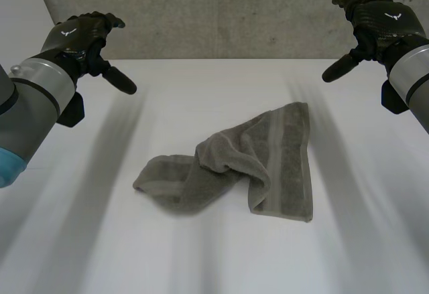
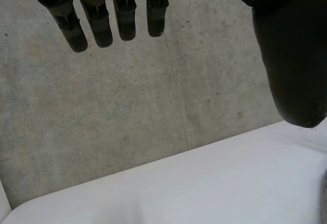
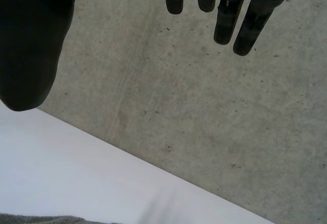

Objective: Fold the towel.

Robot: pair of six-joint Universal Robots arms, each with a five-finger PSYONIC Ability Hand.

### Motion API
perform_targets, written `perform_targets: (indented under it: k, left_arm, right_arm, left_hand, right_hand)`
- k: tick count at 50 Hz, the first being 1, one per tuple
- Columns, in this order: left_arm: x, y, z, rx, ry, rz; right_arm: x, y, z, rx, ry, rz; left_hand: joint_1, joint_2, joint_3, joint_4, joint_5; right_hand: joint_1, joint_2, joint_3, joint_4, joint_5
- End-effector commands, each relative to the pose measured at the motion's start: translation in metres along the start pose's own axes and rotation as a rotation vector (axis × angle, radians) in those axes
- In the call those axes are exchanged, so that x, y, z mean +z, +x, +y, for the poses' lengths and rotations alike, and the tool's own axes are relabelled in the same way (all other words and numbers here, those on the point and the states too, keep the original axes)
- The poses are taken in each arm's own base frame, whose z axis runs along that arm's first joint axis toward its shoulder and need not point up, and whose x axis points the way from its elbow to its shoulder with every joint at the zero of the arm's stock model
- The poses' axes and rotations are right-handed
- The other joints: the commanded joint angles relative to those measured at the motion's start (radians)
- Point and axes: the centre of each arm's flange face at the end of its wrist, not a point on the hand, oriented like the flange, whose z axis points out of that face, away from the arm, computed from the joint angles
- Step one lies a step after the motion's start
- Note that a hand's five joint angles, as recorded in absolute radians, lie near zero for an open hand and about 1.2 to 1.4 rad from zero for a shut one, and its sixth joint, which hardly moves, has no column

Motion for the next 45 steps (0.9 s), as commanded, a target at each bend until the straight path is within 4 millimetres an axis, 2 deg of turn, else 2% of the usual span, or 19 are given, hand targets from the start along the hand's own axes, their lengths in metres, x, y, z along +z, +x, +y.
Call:
perform_targets:
  k: [1,9,11,17,19,20,22,24,25,27,28,34,35,37,39,40,41,43,45]
  left_arm:
    - [0.0,0.0,0.001,0.0,-0.003,0.0]
    - [-0.002,0.005,0.011,0.002,-0.03,0.024]
    - [-0.001,0.01,0.017,0.002,-0.043,0.06]
    - [-0.002,0.047,0.055,0.003,-0.161,0.287]
    - [-0.003,0.06,0.074,0.043,-0.205,0.37]
    - [-0.003,0.06,0.075,0.044,-0.205,0.37]
    - [-0.001,0.063,0.085,0.075,-0.222,0.39]
    - [0.004,0.067,0.106,0.134,-0.254,0.413]
    - [0.004,0.067,0.107,0.134,-0.255,0.413]
    - [0.011,0.071,0.134,0.176,-0.302,0.435]
    - [0.011,0.071,0.134,0.176,-0.302,0.435]
    - [0.02,0.073,0.178,0.202,-0.387,0.446]
    - [0.02,0.073,0.178,0.202,-0.387,0.446]
    - [0.019,0.075,0.182,0.199,-0.395,0.451]
    - [0.019,0.075,0.182,0.199,-0.395,0.451]
    - [0.019,0.076,0.181,0.196,-0.392,0.453]
    - [0.018,0.079,0.175,0.188,-0.381,0.456]
    - [0.016,0.082,0.168,0.18,-0.366,0.458]
    - [0.014,0.084,0.16,0.161,-0.353,0.457]
  right_arm:
    - [0.0,0.001,0.0,0.001,-0.001,0.002]
    - [-0.005,-0.011,0.002,-0.007,-0.038,-0.061]
    - [-0.016,-0.019,0.011,-0.02,-0.153,-0.137]
    - [-0.034,-0.029,0.033,0.0,-0.305,-0.218]
    - [-0.043,-0.032,0.055,0.018,-0.358,-0.225]
    - [-0.043,-0.032,0.055,0.018,-0.358,-0.225]
    - [-0.049,-0.032,0.08,0.047,-0.365,-0.199]
    - [-0.053,-0.032,0.09,0.081,-0.363,-0.175]
    - [-0.053,-0.032,0.09,0.081,-0.362,-0.175]
    - [-0.061,-0.034,0.105,0.146,-0.361,-0.143]
    - [-0.062,-0.034,0.105,0.147,-0.361,-0.143]
    - [-0.082,-0.059,0.14,0.226,-0.446,-0.192]
    - [-0.085,-0.067,0.151,0.232,-0.475,-0.208]
    - [-0.086,-0.074,0.16,0.239,-0.495,-0.222]
    - [-0.082,-0.078,0.171,0.275,-0.507,-0.224]
    - [-0.082,-0.078,0.171,0.275,-0.507,-0.224]
    - [-0.078,-0.08,0.173,0.304,-0.505,-0.222]
    - [-0.075,-0.081,0.176,0.342,-0.515,-0.223]
    - [-0.071,-0.086,0.18,0.421,-0.529,-0.221]
  left_hand:
    - [-0.128,-0.059,-0.049,-0.056,-0.055]
    - [-0.125,-0.056,-0.049,-0.056,-0.052]
    - [-0.125,-0.056,-0.049,-0.056,-0.052]
    - [-0.119,-0.051,-0.049,-0.056,-0.046]
    - [-0.116,-0.048,-0.049,-0.056,-0.043]
    - [-0.116,-0.048,-0.049,-0.056,-0.043]
    - [-0.116,-0.048,-0.049,-0.056,-0.043]
    - [-0.111,-0.042,-0.049,-0.056,-0.038]
    - [-0.111,-0.042,-0.049,-0.056,-0.038]
    - [-0.076,-0.007,-0.049,-0.056,-0.003]
    - [-0.075,-0.007,-0.049,-0.056,-0.002]
    - [0.135,0.204,-0.049,-0.056,0.208]
    - [0.136,0.205,-0.049,-0.056,0.209]
    - [0.469,0.538,-0.049,-0.056,0.542]
    - [0.471,0.54,-0.049,-0.056,0.544]
    - [0.671,0.74,-0.049,-0.056,0.744]
    - [0.888,0.957,-0.049,-0.056,0.961]
    - [1.03,1.099,-0.049,-0.056,1.103]
    - [1.087,1.156,-0.049,-0.056,1.16]
  right_hand:
    - [-0.094,-0.085,-0.012,-0.058,-0.063]
    - [-0.094,-0.085,-0.012,-0.058,-0.063]
    - [-0.094,-0.085,-0.012,-0.058,-0.063]
    - [-0.094,-0.085,-0.012,-0.058,-0.063]
    - [-0.094,-0.085,-0.012,-0.058,-0.063]
    - [-0.094,-0.085,-0.012,-0.058,-0.063]
    - [-0.094,-0.085,-0.012,-0.058,-0.063]
    - [-0.094,-0.085,-0.012,-0.058,-0.063]
    - [-0.094,-0.085,-0.012,-0.058,-0.063]
    - [-0.094,-0.085,-0.012,-0.058,-0.063]
    - [-0.094,-0.085,-0.012,-0.058,-0.063]
    - [-0.086,-0.077,-0.012,-0.058,-0.063]
    - [-0.045,-0.036,-0.012,-0.058,-0.063]
    - [0.073,0.082,-0.012,-0.058,-0.063]
    - [0.4,0.409,-0.012,-0.058,0.257]
    - [0.402,0.41,-0.012,-0.058,0.258]
    - [0.573,0.582,-0.012,-0.058,0.43]
    - [0.733,0.742,-0.012,-0.058,0.59]
    - [1.127,1.136,-0.012,-0.058,0.984]
